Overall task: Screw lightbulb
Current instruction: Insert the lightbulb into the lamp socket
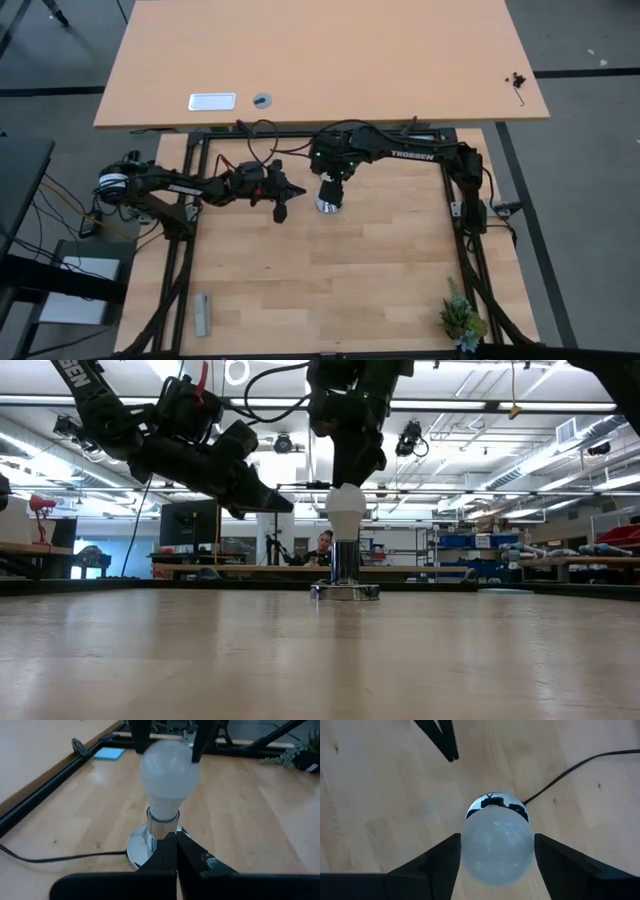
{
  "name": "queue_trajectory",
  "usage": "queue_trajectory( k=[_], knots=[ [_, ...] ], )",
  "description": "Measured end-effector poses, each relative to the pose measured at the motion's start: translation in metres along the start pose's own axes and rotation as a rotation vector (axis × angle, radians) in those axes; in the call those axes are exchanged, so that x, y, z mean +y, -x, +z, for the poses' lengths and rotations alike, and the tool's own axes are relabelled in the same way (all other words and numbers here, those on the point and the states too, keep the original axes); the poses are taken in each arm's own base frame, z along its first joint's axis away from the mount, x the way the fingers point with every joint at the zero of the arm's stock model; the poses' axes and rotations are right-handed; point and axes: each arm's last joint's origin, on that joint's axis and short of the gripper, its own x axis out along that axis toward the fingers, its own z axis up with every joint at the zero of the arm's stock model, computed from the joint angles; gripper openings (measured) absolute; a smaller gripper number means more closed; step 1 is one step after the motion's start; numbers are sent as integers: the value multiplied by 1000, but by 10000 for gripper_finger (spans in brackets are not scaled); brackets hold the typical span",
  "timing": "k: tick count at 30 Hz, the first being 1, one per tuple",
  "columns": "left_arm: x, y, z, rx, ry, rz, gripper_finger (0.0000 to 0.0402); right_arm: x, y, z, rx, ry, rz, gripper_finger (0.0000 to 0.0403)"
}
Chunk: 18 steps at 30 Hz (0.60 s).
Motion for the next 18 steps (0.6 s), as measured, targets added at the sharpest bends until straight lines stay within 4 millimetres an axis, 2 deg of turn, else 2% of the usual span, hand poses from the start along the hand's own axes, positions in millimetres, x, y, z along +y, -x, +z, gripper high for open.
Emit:
queue_trajectory(
  k=[11,18],
  knots=[
    [2,-32,-21,-15,53,-10,1,3,30,11,-71,59,-1,282],
    [-2,-60,-28,24,44,-34,1,1,34,6,-18,95,-8,289]
  ],
)
